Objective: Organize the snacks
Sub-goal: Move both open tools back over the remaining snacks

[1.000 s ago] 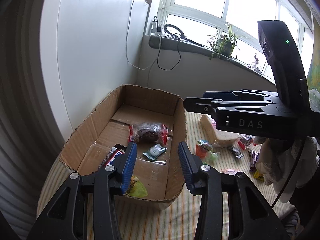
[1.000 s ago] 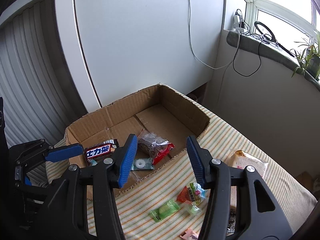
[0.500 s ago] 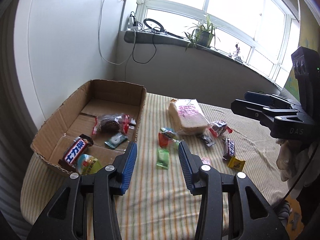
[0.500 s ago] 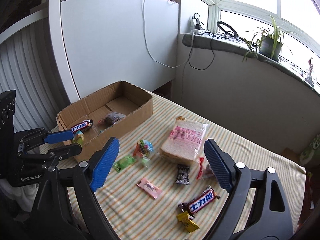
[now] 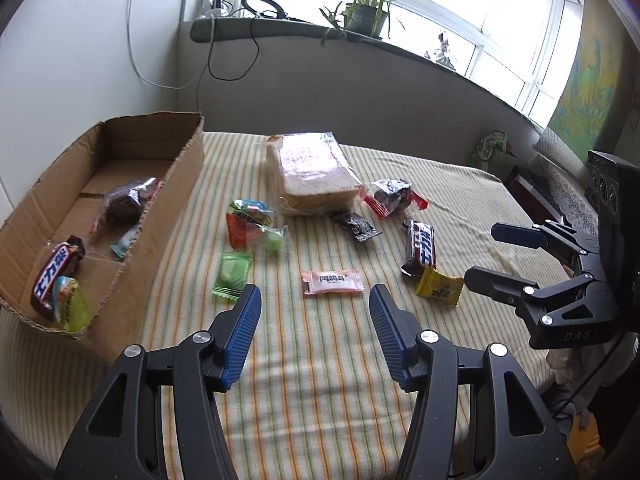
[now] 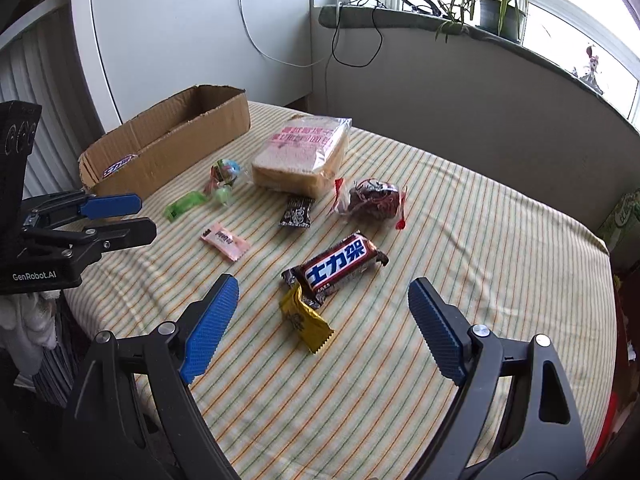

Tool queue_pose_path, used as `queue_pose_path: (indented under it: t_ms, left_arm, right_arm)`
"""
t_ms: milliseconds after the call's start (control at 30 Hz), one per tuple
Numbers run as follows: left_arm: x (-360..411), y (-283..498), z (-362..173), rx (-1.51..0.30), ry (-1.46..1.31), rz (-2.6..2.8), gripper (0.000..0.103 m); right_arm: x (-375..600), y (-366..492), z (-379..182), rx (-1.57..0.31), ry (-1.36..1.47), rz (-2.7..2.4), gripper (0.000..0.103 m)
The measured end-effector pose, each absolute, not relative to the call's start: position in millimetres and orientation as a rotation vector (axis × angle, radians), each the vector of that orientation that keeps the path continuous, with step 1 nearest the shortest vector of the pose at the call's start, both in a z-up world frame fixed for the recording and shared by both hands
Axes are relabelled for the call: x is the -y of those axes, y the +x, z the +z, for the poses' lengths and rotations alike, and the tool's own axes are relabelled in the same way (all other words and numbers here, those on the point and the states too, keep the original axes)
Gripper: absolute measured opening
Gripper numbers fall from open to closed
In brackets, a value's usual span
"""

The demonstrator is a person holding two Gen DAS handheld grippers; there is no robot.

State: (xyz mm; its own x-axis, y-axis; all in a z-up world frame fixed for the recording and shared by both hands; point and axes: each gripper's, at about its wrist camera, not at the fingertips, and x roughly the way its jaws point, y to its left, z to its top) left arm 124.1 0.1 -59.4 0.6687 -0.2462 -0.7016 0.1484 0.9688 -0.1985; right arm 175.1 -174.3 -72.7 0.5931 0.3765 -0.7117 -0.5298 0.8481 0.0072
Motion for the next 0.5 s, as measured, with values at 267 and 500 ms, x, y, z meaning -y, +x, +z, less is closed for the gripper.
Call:
queue_pose_path:
  t_ms: [267, 500]
  left_arm:
    - [27, 153, -81, -0.868, -0.064, -0.222, 0.060]
    - [39, 169, -99, -0.906, -0.002, -0.193, 0.060]
  right_arm:
    - [171, 178, -94, -0.795, -0.200, 0.566, 0.089]
    - [165, 183, -103, -0.809, -0.221, 0.574, 0.079]
